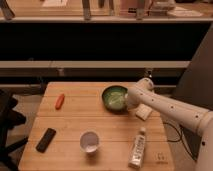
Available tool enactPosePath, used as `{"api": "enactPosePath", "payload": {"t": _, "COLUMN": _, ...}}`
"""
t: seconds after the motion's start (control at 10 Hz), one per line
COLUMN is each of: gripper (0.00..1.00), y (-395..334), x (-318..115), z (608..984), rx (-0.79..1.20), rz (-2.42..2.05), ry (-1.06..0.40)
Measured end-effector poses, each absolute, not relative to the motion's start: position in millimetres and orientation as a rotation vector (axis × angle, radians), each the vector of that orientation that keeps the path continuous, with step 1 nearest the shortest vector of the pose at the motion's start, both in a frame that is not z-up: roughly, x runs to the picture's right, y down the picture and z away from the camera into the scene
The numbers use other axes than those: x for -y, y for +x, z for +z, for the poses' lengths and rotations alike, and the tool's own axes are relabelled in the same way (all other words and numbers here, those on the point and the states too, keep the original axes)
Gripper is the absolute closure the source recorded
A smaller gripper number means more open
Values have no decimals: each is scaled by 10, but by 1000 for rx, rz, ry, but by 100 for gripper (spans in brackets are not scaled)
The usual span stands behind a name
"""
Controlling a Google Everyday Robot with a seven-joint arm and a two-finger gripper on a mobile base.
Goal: Drag the ceramic bowl in a circle
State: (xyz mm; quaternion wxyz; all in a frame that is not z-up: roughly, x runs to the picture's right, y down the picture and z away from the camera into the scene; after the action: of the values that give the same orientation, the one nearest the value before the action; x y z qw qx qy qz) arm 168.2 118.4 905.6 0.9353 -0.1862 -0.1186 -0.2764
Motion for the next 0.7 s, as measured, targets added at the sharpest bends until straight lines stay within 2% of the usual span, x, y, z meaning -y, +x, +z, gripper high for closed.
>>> {"api": "enactPosePath", "payload": {"t": 0.7, "gripper": 100, "y": 1613, "x": -1171, "z": 9068, "rx": 242, "rz": -566, "ry": -391}}
